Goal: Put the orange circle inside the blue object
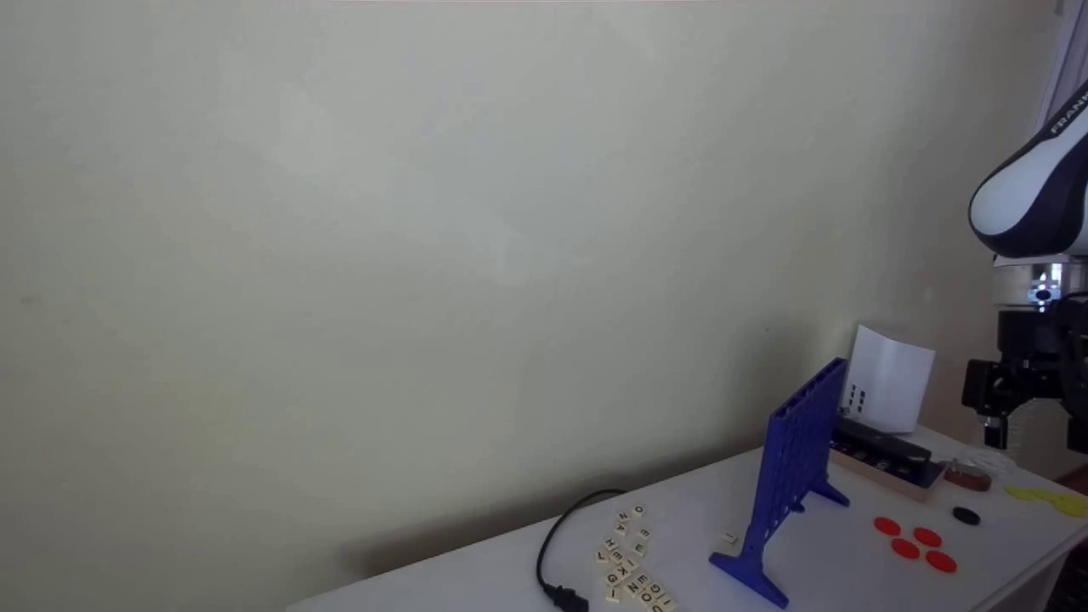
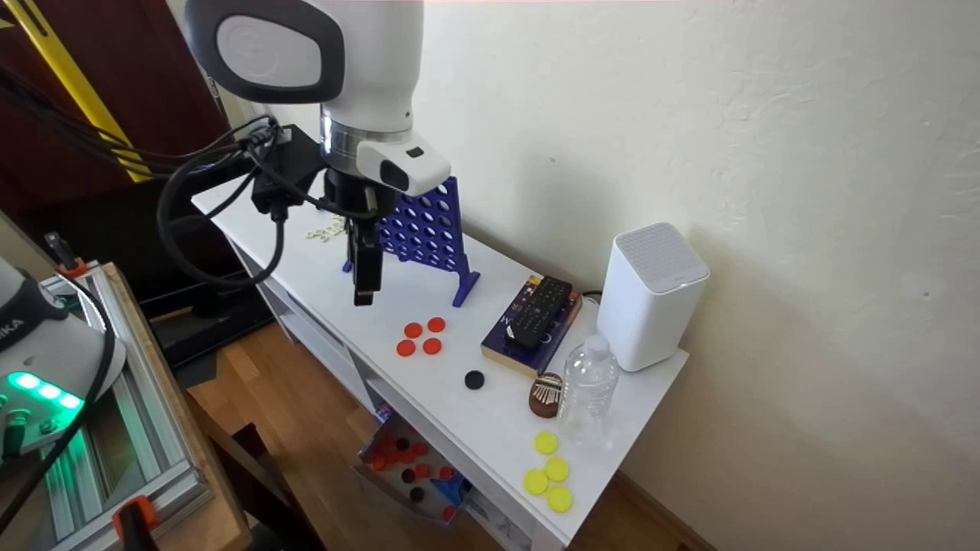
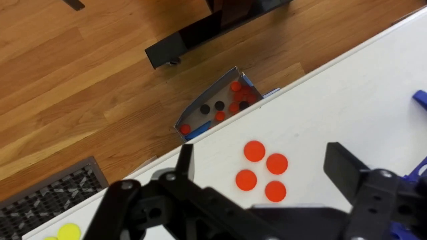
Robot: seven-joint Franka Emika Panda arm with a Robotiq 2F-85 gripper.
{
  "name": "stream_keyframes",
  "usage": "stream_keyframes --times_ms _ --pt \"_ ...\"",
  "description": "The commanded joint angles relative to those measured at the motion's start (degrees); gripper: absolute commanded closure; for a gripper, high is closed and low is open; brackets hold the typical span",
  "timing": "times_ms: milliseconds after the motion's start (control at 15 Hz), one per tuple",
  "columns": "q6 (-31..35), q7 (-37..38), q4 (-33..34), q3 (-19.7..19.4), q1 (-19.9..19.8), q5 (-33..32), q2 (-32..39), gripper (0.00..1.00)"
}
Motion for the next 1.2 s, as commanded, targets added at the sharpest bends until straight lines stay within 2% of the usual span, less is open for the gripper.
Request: stream_keyframes --times_ms 0,333,667,1133 --pt "4.95 0.7 3.6 0.83 -0.52 3.86 6.53 0.0" --pt "12.08 2.15 7.85 1.78 -0.51 3.74 16.12 0.0" --pt "15.49 3.17 12.09 2.45 -0.72 3.04 24.33 0.0" --pt "15.9 2.67 17.37 3.92 -2.0 3.49 32.49 0.0"
